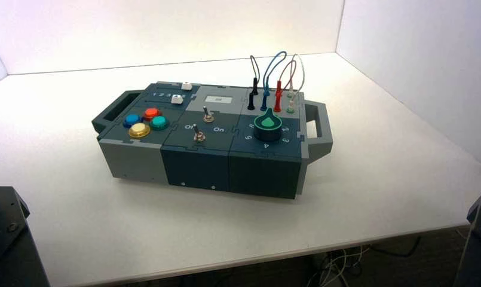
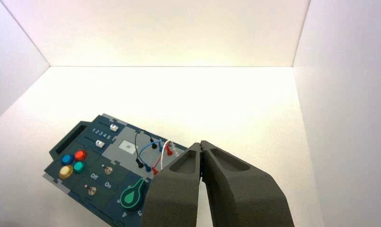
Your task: Pull the white wire.
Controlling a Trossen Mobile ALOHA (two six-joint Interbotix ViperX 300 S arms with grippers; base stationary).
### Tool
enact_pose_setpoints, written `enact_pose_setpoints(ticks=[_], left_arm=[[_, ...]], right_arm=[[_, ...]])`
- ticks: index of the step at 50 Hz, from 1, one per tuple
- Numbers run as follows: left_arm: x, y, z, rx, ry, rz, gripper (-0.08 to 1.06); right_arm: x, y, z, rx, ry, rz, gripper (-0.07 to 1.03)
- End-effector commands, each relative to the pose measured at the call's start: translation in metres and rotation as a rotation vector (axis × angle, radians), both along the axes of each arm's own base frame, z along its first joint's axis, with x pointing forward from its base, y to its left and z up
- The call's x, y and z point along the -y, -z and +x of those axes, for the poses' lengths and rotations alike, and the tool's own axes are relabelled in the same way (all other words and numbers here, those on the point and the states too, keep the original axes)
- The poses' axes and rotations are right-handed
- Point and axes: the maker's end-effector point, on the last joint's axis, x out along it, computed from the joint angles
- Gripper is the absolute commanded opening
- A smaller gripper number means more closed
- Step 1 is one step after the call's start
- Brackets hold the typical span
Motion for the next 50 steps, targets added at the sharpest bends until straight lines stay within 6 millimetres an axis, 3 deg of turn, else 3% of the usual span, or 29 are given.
enact_pose_setpoints(ticks=[1, 21, 37, 50], left_arm=[[0.001, -0.007, 0.004, 0.008, 0.0, -0.004, -0.03], [0.003, -0.005, 0.014, 0.013, -0.002, -0.006, -0.03], [0.008, -0.004, 0.033, -0.015, -0.003, 0.005, -0.03], [0.01, -0.004, 0.042, -0.015, -0.002, 0.009, -0.03]], right_arm=[[-0.005, -0.006, 0.011, 0.004, -0.007, 0.012, -0.03], [-0.029, 0.032, 0.05, -0.126, -0.053, -0.03, -0.03], [-0.047, 0.046, 0.052, -0.182, -0.116, -0.053, -0.03], [-0.055, 0.082, 0.054, -0.327, -0.116, -0.039, 0.01]])
